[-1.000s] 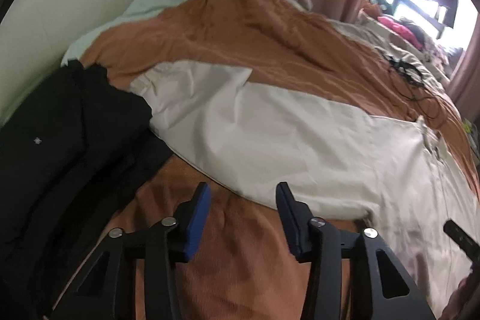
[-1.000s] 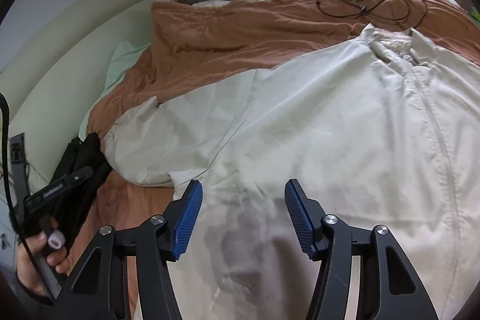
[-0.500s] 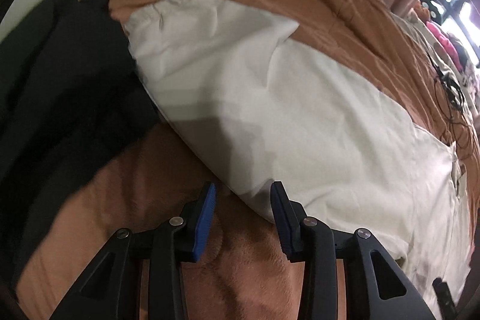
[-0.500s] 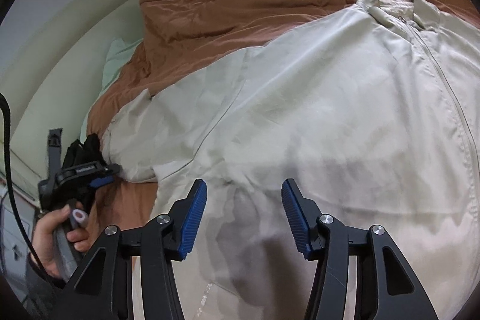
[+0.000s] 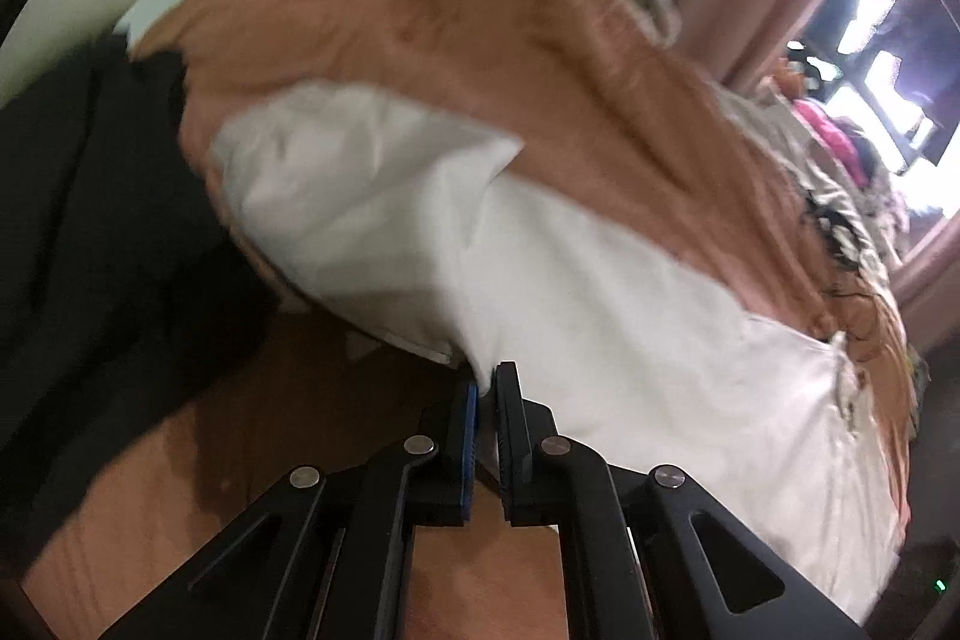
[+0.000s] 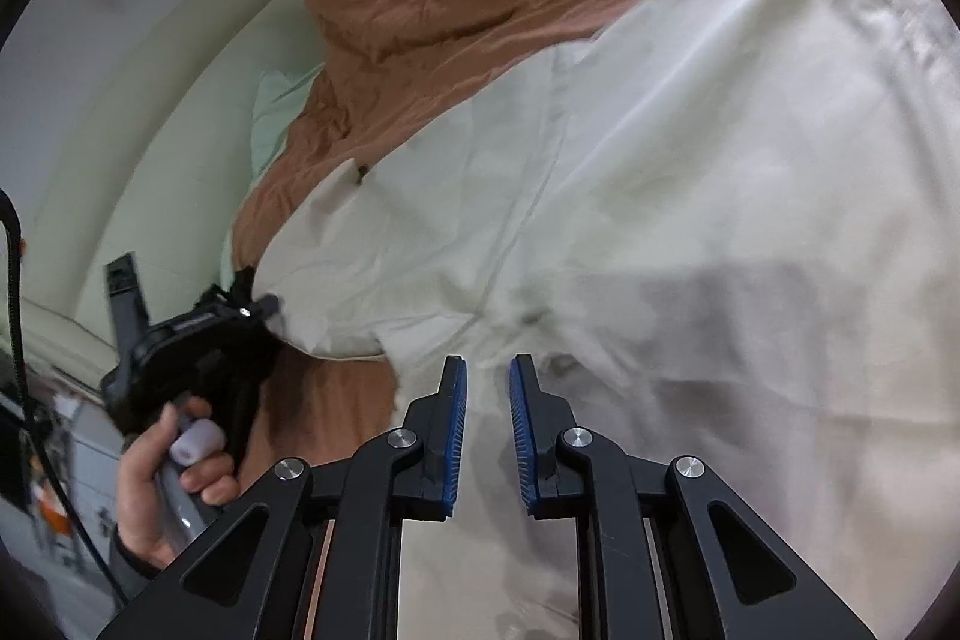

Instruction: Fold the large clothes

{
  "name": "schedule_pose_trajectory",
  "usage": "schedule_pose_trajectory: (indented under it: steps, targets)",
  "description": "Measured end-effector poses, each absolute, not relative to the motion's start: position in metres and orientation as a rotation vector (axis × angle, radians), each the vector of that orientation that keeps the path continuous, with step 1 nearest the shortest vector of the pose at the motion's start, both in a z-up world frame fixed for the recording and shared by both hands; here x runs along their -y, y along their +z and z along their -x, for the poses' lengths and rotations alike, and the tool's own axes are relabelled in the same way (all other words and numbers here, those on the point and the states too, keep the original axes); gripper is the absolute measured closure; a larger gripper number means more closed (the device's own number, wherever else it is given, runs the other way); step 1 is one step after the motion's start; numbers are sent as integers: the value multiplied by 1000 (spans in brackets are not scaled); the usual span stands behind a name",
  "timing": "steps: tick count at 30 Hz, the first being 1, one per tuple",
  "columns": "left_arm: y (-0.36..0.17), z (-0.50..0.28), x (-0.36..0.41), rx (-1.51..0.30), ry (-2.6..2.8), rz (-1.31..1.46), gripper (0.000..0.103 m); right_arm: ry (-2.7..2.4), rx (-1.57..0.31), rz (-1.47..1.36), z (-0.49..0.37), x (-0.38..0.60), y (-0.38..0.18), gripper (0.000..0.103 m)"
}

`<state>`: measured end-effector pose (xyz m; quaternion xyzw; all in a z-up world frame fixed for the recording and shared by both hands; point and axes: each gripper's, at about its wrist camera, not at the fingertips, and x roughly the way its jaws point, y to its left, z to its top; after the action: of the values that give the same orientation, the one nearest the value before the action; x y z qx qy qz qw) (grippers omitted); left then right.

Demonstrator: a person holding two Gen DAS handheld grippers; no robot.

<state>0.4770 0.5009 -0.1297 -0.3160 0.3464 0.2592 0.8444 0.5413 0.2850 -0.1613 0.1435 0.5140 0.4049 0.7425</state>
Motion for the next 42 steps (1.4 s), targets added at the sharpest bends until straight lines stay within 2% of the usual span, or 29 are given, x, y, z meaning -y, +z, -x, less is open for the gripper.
schedule_pose_trajectory:
  steps: [9, 16, 24, 31, 33, 34, 35, 37, 38, 42]
  targets:
    - [-56, -478, -461, -623, 348, 592, 98, 939, -1210, -369, -543, -318, -189, 87]
    - [-26, -492, -414, -631, 191, 544, 98, 1004, -1269, -348, -539, -336, -201, 88]
    - [-19, -498, -355, -654, 44, 493, 98, 960, -1200, -424, -542, -273, -162, 88]
    - [-45, -497, -311, -752, -41, 498, 97, 795, -1071, -404, -545, -192, -123, 88]
    - [-56, -497, -300, -813, -64, 507, 90, 761, -1050, -436, -541, -173, -119, 88]
    - [-61, -497, -296, -846, -96, 525, 72, 751, -1045, -443, -540, -166, -118, 88]
    - [-66, -494, -294, -870, -104, 542, 44, 739, -1042, -448, -537, -160, -117, 88]
    - [-66, -482, -293, -848, -95, 567, 18, 720, -1034, -455, -532, -152, -118, 88]
    - [-64, -475, -296, -827, -89, 577, 15, 714, -1034, -456, -531, -152, -116, 88]
    - [-58, -453, -322, -784, -8, 598, 15, 694, -1037, -458, -525, -138, -118, 88]
